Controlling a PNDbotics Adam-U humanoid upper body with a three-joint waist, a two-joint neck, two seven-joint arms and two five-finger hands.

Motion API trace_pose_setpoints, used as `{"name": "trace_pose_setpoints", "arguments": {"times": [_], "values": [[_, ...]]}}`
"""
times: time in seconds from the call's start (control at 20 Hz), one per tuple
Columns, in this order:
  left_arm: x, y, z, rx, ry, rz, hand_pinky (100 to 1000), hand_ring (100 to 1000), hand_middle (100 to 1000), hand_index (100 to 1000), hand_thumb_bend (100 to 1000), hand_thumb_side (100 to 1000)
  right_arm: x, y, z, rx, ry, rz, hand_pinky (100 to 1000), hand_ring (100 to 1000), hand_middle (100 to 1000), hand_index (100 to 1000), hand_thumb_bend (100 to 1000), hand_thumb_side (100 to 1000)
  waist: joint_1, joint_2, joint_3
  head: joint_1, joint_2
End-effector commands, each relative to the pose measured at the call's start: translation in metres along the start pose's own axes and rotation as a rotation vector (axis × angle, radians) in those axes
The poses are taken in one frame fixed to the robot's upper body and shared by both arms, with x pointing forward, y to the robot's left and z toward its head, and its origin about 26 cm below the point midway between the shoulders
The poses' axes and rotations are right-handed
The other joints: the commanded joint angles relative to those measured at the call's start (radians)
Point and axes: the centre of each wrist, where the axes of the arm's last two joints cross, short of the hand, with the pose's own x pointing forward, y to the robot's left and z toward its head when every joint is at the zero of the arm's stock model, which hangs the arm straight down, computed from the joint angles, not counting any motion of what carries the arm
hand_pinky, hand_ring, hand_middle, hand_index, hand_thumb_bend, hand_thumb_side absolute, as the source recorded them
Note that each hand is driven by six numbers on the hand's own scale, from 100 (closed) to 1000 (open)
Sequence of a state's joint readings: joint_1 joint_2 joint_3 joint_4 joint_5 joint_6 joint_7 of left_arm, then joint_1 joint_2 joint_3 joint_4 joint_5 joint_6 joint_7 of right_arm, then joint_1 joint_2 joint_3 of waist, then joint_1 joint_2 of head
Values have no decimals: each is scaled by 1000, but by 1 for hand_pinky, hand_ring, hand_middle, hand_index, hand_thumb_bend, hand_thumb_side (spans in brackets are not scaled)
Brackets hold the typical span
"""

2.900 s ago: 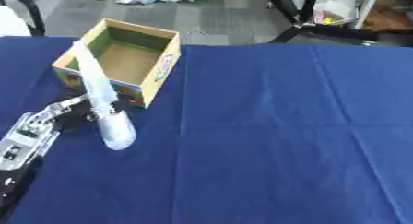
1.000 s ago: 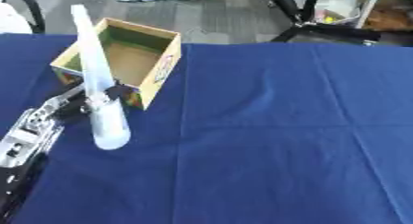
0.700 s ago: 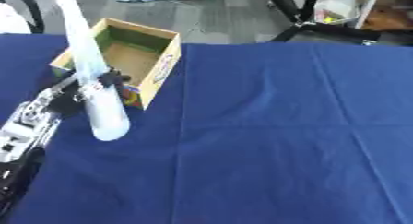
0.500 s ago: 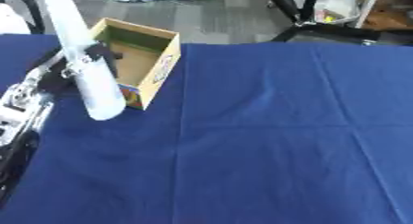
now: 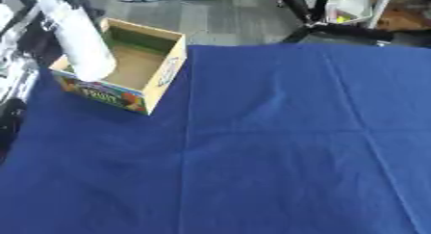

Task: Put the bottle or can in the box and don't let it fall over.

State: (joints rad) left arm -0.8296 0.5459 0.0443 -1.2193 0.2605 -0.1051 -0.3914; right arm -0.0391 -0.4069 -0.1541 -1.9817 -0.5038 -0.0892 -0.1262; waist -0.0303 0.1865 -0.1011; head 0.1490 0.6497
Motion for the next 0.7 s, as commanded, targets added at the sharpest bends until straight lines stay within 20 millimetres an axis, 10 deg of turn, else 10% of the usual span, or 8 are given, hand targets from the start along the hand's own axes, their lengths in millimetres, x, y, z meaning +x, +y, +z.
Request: {"name": "trace_pose_setpoints", "arguments": {"times": [0.05,0.7], "values": [[7,24,-6,57,-12,-43,940,397,188,145,100,672,8,1,-4,9,-33,4,1000,1000,1000,1000,100,538,-5,-5,-4,10,-23],[-2,32,-37,270,-49,-176,937,404,186,144,100,672,6,17,-12,54,-76,-49,1000,1000,1000,1000,100,530,-45,64,-52,64,-104]]}}
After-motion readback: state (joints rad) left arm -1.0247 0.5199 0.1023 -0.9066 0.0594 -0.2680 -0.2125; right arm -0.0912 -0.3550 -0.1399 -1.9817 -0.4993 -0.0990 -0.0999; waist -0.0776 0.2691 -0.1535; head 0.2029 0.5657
